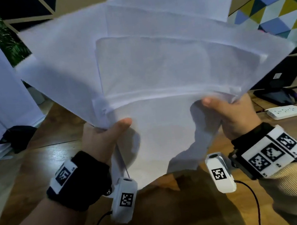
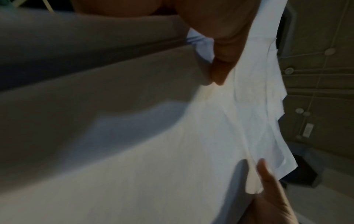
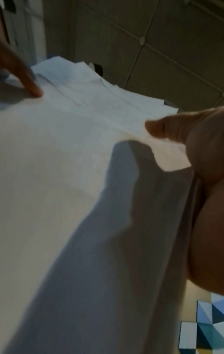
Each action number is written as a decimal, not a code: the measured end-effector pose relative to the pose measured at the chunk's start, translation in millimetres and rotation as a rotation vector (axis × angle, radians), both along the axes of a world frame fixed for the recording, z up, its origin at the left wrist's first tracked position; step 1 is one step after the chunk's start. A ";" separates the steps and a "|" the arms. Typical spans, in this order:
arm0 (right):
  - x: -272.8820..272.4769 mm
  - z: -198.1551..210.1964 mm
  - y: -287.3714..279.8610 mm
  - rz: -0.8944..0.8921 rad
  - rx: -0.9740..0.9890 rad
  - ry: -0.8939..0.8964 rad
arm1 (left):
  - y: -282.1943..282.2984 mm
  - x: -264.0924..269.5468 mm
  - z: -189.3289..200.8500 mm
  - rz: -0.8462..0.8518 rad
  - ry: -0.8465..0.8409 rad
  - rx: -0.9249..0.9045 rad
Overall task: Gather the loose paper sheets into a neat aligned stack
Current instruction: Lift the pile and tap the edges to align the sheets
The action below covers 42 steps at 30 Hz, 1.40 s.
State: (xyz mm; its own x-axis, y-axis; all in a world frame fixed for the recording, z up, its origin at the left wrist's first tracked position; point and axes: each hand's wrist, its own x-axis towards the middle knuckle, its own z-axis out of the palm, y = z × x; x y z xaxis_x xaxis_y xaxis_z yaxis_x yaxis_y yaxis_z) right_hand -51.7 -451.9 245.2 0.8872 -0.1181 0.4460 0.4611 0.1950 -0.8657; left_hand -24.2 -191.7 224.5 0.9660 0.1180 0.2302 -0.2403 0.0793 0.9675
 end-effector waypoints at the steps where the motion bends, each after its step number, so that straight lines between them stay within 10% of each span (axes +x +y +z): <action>1: -0.3 -1.6 -0.8 0.024 -0.029 0.014 | 1.6 -0.5 0.0 -0.016 -0.008 0.012; 8: 1.6 -22.0 11.2 -0.063 -0.122 0.175 | -9.3 -5.0 -20.8 -0.019 0.134 0.278; 16: -15.3 13.7 24.1 -0.280 -0.071 -0.013 | -19.4 -22.4 12.8 0.057 -0.162 0.179; 24: -10.2 -54.7 29.8 -0.243 -0.070 0.404 | -29.0 -20.5 -40.1 -0.004 0.236 0.386; 32: -15.3 -32.4 11.0 -0.140 -0.005 0.248 | -12.9 -20.7 -42.1 -0.063 0.244 0.328; 42: -14.4 45.8 17.4 -0.420 -0.204 -0.155 | -13.5 -20.7 -49.5 -0.081 0.291 0.277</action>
State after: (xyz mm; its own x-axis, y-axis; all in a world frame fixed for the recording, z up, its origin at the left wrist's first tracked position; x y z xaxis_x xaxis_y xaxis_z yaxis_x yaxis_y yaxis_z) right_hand -66.1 -434.5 290.9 0.7027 -0.3483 0.6204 0.5902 -0.2017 -0.7817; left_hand -44.8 -205.2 175.0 0.9991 0.0104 -0.0414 0.0426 -0.1864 0.9816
